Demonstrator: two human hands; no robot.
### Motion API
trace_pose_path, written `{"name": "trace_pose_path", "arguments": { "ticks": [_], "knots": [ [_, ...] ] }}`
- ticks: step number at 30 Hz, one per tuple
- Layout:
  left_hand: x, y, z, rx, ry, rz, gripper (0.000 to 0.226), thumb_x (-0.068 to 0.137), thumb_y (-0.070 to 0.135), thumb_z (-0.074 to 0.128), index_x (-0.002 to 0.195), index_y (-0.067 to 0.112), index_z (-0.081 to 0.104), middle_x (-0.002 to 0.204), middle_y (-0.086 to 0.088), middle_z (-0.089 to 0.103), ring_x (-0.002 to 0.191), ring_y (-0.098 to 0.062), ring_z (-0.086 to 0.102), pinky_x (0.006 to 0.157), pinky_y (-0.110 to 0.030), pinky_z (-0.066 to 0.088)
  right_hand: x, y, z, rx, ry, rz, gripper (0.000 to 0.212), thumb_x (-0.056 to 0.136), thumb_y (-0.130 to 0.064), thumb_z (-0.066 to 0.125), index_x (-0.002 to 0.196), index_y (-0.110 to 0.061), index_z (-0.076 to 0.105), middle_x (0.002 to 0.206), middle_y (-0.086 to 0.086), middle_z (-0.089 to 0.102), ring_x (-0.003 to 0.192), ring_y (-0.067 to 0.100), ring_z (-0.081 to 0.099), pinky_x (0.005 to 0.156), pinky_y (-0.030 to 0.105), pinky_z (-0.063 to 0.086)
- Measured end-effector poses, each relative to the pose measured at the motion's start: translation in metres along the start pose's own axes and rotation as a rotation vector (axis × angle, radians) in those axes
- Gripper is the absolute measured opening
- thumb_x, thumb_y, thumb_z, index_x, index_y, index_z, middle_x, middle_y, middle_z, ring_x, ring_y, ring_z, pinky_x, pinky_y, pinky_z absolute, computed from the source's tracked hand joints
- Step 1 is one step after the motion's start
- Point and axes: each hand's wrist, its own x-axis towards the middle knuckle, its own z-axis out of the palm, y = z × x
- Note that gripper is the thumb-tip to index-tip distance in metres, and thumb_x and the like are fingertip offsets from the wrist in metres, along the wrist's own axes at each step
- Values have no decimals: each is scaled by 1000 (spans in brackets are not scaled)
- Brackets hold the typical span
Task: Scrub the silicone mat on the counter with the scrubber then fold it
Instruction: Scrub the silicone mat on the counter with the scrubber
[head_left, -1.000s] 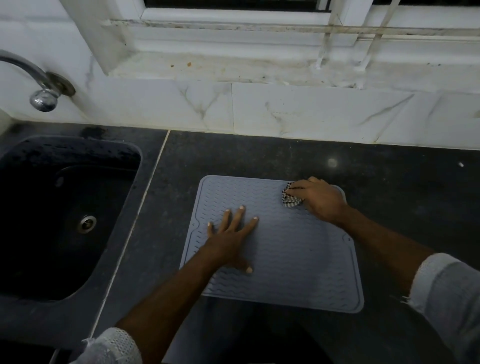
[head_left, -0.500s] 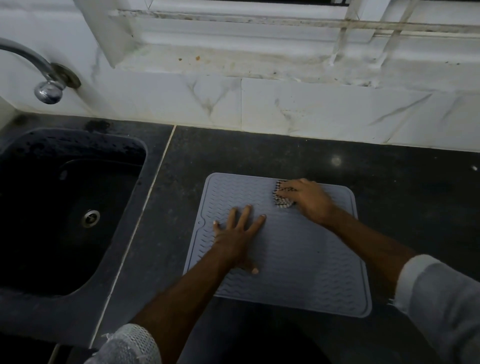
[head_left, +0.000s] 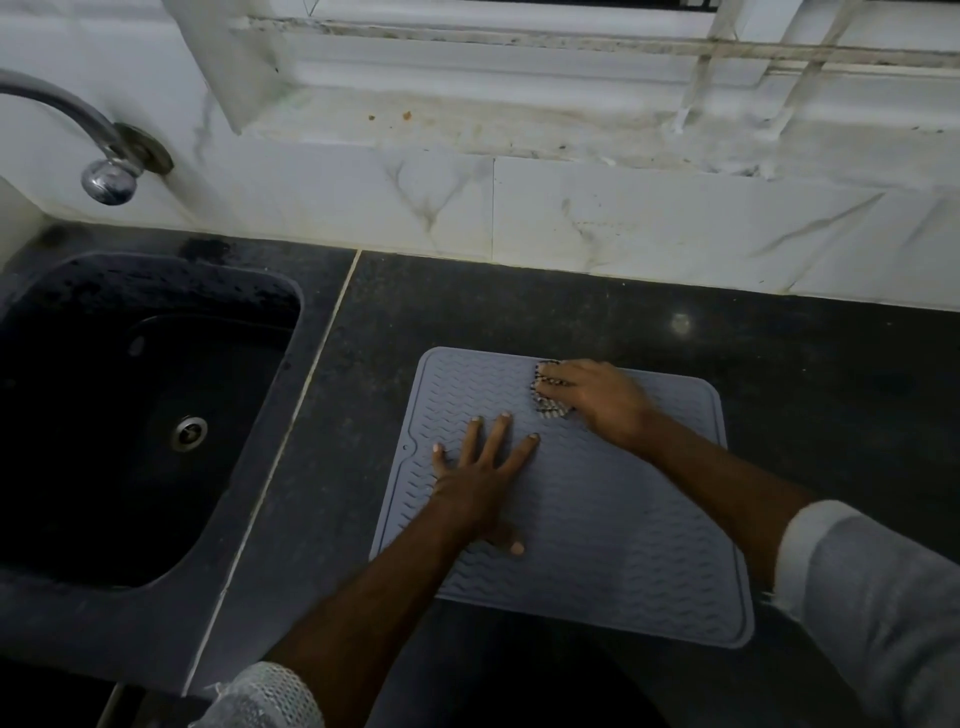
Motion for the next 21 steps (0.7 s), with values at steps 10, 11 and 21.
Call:
{"name": "trace_pose_path", "arguments": {
  "ticks": [10, 11, 21],
  "knots": [
    [-2, 1, -3, -4, -6, 6, 131, 66, 49, 81, 145, 41, -23, 150, -1, -39, 136, -34, -34, 104, -74, -6, 5, 6, -25, 12, 72, 4, 41, 90, -16, 54, 131, -21, 51, 142, 4, 47, 128, 26, 41, 108, 43, 33],
    [-2, 1, -4, -1, -11, 2, 131, 66, 49, 81, 145, 41, -23, 150, 0, -39, 137, -34, -34, 104, -74, -6, 13, -3, -25, 11, 75, -16, 42, 91, -15, 52, 132, -21, 49, 143, 4, 44, 130, 27, 39, 109, 44, 32],
    [0, -2, 2, -11, 26, 14, 132, 64, 50, 81, 145, 41, -22, 150, 0, -39, 137, -34, -34, 103, -73, -9, -31, 22, -4, -49, -13, 2, 50, 92, -18, 51, 139, -27, 37, 151, 0, 32, 138, 22, 27, 113, 39, 19]
  ]
}}
